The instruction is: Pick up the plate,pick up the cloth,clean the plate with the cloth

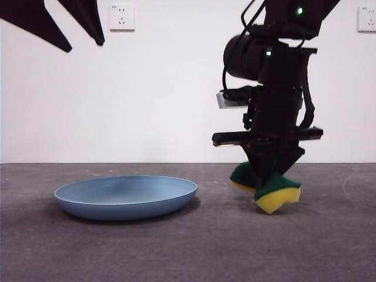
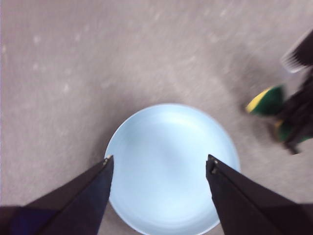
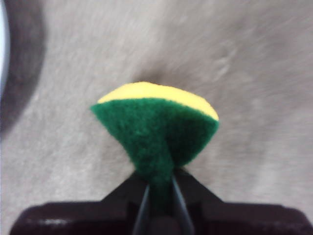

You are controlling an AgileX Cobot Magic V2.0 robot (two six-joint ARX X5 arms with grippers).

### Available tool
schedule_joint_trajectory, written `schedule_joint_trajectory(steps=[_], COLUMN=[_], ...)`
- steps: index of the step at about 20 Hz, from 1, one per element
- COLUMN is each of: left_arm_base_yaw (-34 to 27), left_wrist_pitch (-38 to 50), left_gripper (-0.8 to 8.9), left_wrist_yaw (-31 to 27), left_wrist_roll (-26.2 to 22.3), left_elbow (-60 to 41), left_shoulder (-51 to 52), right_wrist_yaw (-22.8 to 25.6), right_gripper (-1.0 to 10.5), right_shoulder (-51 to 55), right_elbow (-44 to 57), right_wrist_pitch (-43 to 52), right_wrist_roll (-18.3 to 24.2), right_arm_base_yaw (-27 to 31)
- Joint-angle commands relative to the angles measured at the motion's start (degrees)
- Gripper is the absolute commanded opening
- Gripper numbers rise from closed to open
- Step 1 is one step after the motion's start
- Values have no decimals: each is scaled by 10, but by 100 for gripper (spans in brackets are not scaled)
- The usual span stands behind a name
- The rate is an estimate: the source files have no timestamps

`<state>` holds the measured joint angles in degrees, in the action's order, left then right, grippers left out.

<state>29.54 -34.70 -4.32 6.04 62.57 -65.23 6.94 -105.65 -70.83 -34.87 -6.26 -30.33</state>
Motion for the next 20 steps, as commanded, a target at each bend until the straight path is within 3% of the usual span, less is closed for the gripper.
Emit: schedule_joint_trajectory(steps=[1,3,5,6,15,17,20], left_arm_base_yaw=[8,8,9,9,8,8,8], left_wrist_pitch=[-1,-2,-1,-2,-7,-6,-11], left_gripper=[317,315,315,315,314,302,-13], left_wrist_yaw=[1,1,1,1,-2,-4,-14], left_wrist_roll=[3,3,3,3,1,-1,-17], left_elbow=[-3,-3,-3,-3,-3,-3,-3], left_shoulder=[3,3,3,3,3,1,1], right_wrist_yaw=[-38,-71,-70,-70,-70,-70,-70], right_gripper=[47,279,578,629,621,480,44], right_shoulder=[-4,-4,-4,-4,34,68,138], right_elbow=[0,0,0,0,0,0,0], right_wrist_pitch=[3,2,-2,-2,-7,-17,-64], right_wrist_roll=[3,10,10,10,7,5,1], right_arm_base_yaw=[10,18,27,31,33,33,33])
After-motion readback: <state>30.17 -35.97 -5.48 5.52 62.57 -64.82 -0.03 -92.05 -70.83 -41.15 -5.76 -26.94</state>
